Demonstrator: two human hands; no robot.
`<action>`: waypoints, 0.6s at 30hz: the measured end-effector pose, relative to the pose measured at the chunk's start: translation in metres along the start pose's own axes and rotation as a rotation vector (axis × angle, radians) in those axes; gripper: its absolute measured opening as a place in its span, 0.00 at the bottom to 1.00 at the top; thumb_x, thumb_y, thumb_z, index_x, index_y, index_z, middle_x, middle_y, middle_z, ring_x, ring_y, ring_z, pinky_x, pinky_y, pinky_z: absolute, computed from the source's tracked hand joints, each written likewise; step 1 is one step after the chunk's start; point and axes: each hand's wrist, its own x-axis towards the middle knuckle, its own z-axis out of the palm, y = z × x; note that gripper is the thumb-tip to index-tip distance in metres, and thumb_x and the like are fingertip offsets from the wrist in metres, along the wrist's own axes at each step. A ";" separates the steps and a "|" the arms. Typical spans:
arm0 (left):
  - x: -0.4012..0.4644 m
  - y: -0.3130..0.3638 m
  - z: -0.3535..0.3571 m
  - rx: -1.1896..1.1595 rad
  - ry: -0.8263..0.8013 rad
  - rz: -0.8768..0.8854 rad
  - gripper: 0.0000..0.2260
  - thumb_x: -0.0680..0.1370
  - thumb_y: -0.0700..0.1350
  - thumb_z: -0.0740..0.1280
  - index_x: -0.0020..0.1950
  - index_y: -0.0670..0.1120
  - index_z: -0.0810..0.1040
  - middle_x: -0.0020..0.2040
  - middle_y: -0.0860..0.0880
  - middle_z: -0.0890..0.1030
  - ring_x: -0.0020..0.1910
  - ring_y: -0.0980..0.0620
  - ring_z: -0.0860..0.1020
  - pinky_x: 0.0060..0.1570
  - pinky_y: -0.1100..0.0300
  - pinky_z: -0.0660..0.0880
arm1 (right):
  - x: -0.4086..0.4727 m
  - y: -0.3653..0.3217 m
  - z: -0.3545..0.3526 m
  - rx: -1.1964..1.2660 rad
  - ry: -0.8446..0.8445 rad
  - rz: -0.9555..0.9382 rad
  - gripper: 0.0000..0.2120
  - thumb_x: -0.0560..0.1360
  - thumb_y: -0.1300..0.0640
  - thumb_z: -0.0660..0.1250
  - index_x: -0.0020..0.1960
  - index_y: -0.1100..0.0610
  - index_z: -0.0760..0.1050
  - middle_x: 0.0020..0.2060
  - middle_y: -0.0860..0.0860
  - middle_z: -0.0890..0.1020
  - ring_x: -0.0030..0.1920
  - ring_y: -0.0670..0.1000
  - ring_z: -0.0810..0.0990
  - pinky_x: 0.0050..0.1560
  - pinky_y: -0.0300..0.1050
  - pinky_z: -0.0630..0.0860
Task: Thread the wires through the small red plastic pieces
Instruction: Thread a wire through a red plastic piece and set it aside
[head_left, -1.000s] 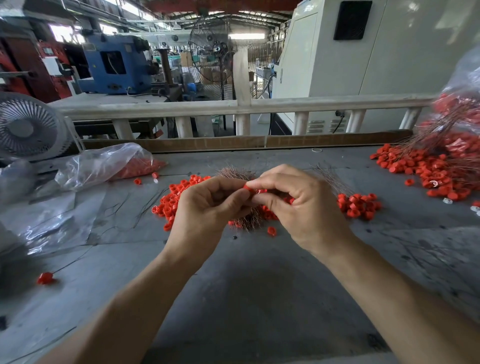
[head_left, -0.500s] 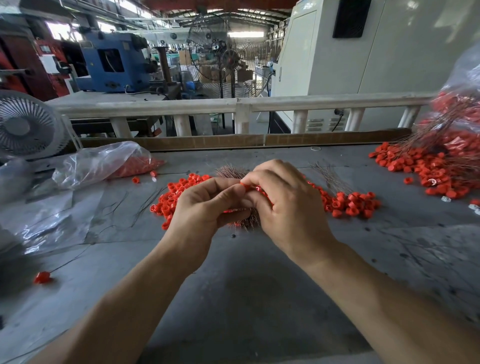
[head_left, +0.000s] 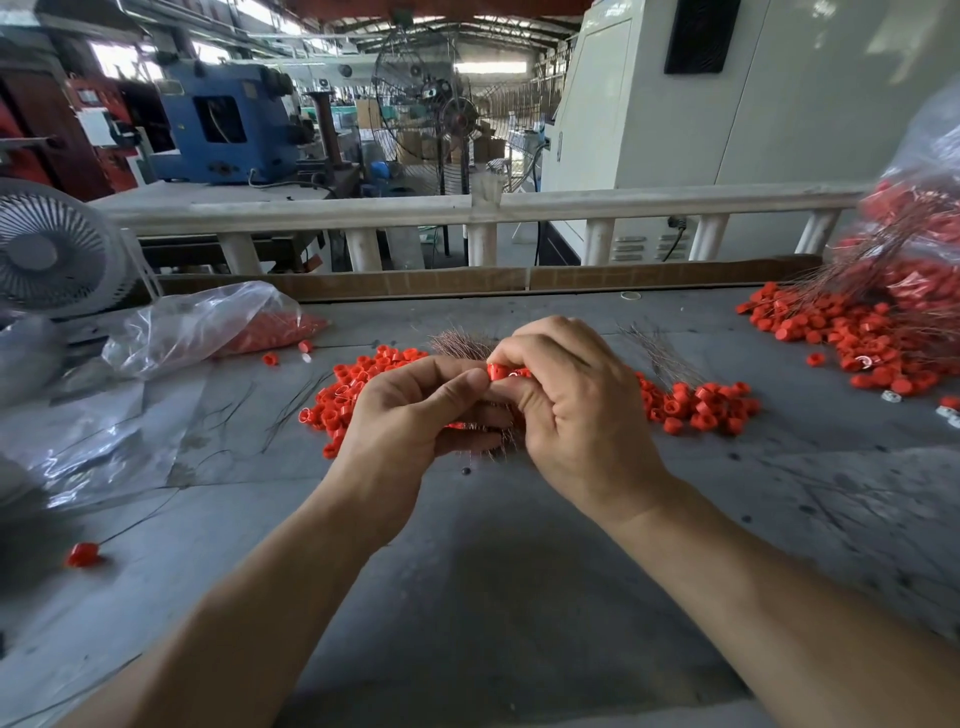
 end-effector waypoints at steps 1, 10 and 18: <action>0.000 0.000 0.000 -0.006 0.002 -0.001 0.12 0.73 0.45 0.71 0.50 0.38 0.83 0.46 0.38 0.85 0.44 0.44 0.84 0.47 0.50 0.84 | 0.000 0.000 0.000 0.010 0.006 -0.002 0.01 0.77 0.65 0.72 0.46 0.61 0.81 0.44 0.52 0.81 0.46 0.55 0.79 0.47 0.48 0.76; 0.000 0.000 0.000 -0.006 0.022 -0.014 0.13 0.71 0.45 0.72 0.49 0.36 0.82 0.45 0.37 0.84 0.43 0.43 0.84 0.46 0.51 0.83 | -0.002 0.000 0.000 0.030 0.033 -0.003 0.02 0.76 0.64 0.73 0.45 0.62 0.82 0.43 0.53 0.81 0.45 0.55 0.80 0.47 0.49 0.77; 0.002 0.001 -0.002 -0.015 0.004 -0.010 0.14 0.71 0.47 0.73 0.50 0.38 0.83 0.46 0.38 0.85 0.44 0.45 0.83 0.47 0.49 0.82 | -0.001 0.000 0.002 0.060 -0.025 0.022 0.05 0.79 0.60 0.70 0.49 0.62 0.81 0.45 0.52 0.81 0.46 0.53 0.80 0.47 0.47 0.78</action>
